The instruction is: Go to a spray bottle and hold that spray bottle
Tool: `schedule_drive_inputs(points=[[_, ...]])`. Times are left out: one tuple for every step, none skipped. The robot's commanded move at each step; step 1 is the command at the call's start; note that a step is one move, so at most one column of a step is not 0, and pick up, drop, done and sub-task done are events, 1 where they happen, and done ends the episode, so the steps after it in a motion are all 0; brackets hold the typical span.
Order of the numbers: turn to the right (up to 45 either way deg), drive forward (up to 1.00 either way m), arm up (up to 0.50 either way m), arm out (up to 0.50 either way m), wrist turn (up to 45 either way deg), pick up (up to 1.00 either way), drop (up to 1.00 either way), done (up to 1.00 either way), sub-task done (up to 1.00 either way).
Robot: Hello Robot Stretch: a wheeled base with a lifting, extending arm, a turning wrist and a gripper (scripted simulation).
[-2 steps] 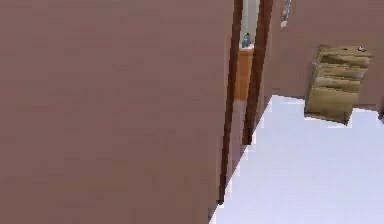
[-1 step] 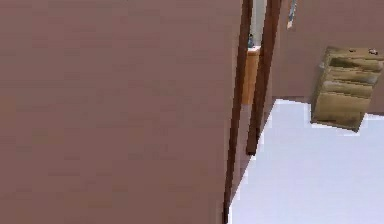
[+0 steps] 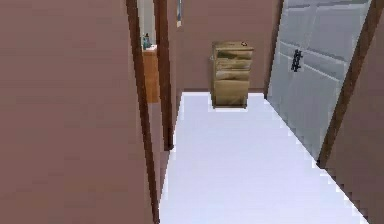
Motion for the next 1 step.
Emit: schedule_drive_inputs(points=[[0.0,1.0,0.0,0.0,0.0,0.0,0.0,0.0,0.0]])
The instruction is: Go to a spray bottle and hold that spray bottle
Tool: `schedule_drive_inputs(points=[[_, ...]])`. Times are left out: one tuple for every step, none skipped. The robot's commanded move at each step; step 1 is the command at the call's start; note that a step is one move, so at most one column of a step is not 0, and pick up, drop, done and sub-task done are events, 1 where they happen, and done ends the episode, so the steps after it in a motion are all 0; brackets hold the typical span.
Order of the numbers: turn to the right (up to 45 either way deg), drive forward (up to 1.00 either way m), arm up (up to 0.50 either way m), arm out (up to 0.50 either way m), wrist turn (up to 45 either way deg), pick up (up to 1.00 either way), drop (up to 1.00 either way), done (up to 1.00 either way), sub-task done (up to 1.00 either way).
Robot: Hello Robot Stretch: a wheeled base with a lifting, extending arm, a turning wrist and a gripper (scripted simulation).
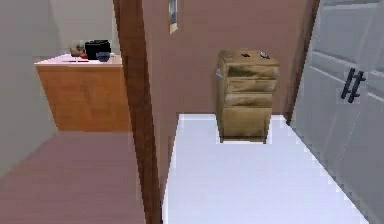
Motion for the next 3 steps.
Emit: schedule_drive_inputs(points=[[30.0,0.0,0.0,0.0,0.0,0.0,0.0,0.0,0.0],[0.0,0.05,0.0,0.0,0.0,0.0,0.0,0.0,0.0],[-45.0,0.0,0.0,0.0,0.0,0.0,0.0,0.0,0.0]])
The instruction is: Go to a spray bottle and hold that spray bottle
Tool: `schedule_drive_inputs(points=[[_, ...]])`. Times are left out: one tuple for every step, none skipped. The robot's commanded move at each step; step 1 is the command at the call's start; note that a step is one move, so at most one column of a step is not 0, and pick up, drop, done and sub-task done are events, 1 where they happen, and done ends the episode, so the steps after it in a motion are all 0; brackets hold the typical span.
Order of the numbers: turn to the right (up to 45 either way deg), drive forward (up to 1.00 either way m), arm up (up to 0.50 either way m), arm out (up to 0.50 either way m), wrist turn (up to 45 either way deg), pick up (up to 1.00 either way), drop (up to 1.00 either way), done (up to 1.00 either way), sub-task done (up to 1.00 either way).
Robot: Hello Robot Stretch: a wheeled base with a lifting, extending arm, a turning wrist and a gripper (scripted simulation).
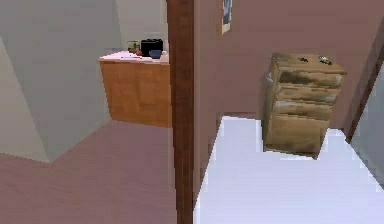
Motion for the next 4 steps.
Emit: schedule_drive_inputs(points=[[-3.0,0.0,0.0,0.0,0.0,0.0,0.0,0.0,0.0],[0.0,0.45,0.0,0.0,0.0,0.0,0.0,0.0,0.0],[-42.0,0.0,0.0,0.0,0.0,0.0,0.0,0.0,0.0],[0.0,0.4,0.0,0.0,0.0,0.0,0.0,0.0,0.0]])
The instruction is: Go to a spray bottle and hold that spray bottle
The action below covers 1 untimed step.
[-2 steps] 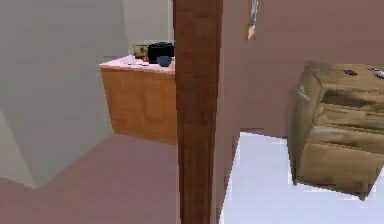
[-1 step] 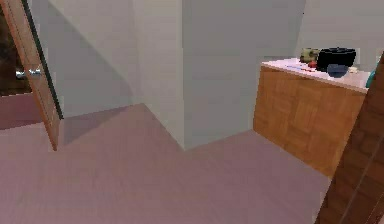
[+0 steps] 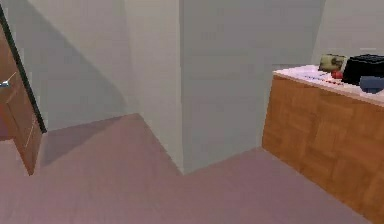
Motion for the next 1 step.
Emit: schedule_drive_inputs(points=[[9.0,0.0,0.0,0.0,0.0,0.0,0.0,0.0,0.0]])
